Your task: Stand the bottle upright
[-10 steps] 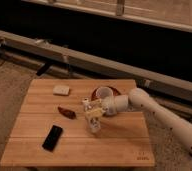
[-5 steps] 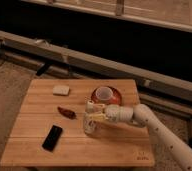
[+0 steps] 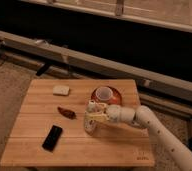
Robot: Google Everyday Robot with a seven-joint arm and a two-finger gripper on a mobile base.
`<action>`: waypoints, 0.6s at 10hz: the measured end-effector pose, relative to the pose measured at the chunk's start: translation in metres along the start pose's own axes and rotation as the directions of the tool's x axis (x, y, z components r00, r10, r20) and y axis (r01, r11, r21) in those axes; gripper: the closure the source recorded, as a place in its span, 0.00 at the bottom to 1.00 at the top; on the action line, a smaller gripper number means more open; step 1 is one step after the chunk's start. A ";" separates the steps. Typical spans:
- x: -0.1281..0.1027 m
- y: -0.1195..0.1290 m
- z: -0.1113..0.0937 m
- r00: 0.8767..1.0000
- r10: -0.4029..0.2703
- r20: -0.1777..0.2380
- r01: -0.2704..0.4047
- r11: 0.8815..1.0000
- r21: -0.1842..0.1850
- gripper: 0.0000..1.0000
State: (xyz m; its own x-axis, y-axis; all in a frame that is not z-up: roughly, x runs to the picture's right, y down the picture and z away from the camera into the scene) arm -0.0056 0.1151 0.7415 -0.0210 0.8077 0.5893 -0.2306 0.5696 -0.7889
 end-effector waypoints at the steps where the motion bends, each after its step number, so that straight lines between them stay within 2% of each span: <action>1: -0.001 0.000 0.000 1.000 -0.013 -0.002 0.014 1.000 0.003 1.00; 6: -0.001 0.007 0.005 0.995 -0.091 -0.030 0.091 0.996 -0.010 1.00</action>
State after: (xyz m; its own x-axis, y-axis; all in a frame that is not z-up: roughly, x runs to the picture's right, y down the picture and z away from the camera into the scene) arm -0.0119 0.1178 0.7364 0.0296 0.7567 0.6530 -0.2223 0.6420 -0.7338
